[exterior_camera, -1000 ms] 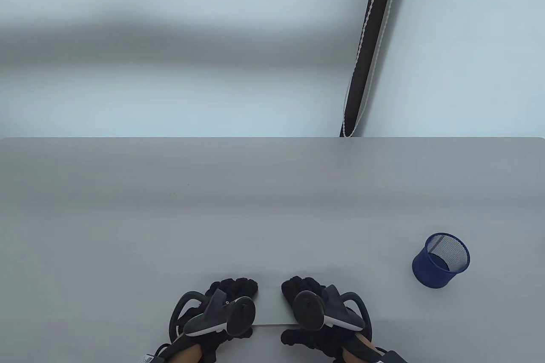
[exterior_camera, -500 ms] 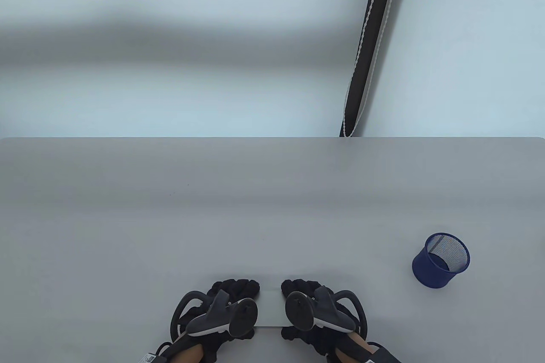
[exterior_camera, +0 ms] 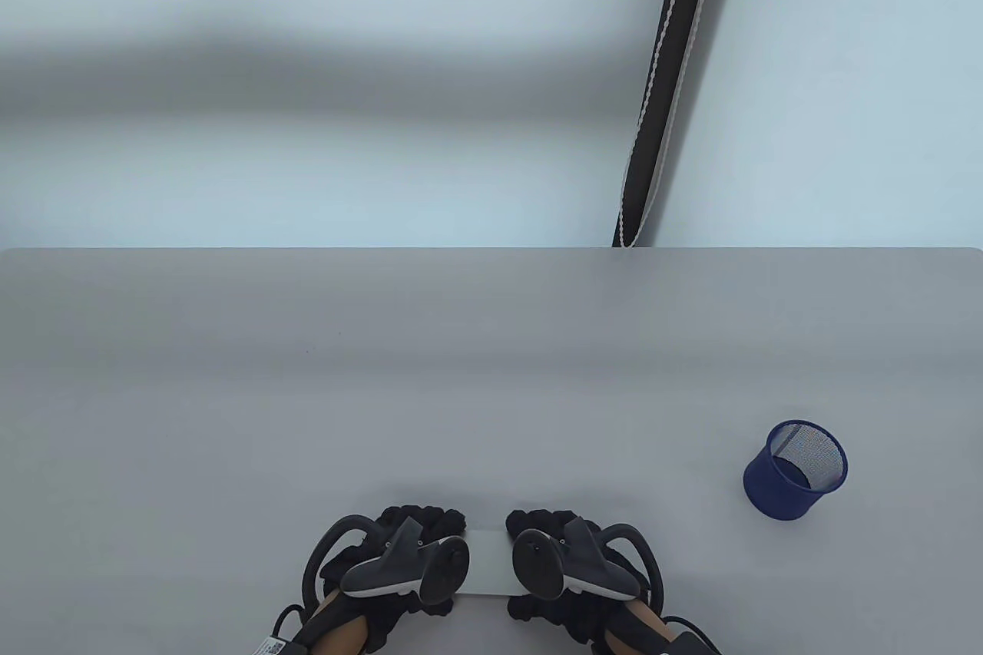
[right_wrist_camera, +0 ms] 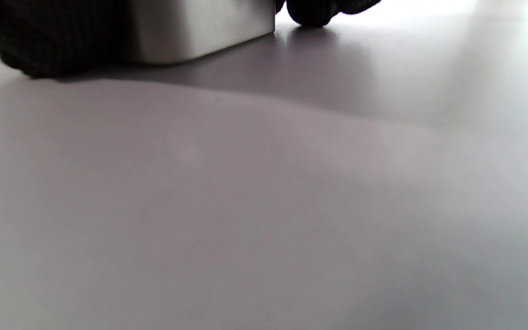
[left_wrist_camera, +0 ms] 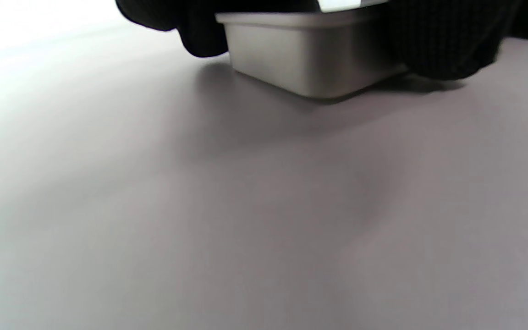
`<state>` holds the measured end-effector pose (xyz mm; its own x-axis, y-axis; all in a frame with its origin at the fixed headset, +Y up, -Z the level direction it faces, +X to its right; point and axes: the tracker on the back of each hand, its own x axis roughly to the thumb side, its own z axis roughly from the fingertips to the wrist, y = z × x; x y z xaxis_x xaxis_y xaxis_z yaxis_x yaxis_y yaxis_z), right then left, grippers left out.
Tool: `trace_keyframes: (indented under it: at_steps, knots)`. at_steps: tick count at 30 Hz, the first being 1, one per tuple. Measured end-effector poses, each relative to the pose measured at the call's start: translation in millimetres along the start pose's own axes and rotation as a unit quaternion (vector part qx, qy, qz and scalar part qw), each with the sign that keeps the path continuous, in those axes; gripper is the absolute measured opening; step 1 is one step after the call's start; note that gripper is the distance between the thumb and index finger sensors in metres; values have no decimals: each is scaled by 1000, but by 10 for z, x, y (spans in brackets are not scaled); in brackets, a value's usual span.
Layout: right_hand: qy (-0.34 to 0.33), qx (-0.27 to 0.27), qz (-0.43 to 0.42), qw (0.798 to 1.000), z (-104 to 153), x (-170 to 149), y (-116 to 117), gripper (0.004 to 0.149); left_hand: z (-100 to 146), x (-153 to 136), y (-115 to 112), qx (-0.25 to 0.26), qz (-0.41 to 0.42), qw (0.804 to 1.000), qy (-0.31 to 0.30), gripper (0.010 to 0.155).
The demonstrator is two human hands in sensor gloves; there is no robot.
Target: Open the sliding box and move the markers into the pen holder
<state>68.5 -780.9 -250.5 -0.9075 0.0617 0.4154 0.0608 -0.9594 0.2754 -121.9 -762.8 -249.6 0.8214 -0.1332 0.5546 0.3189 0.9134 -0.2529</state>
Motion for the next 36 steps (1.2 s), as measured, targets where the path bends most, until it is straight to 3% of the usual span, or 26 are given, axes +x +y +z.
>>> trace_keyframes:
  at_steps: [13, 36]
  knots:
    - [0, 3, -4, 1000, -2, -1, -1, 70, 23, -17, 9, -16, -53, 998, 10, 82]
    - [21, 20, 1, 1000, 70, -146, -5, 76, 137, -108, -47, -21, -57, 998, 23, 85]
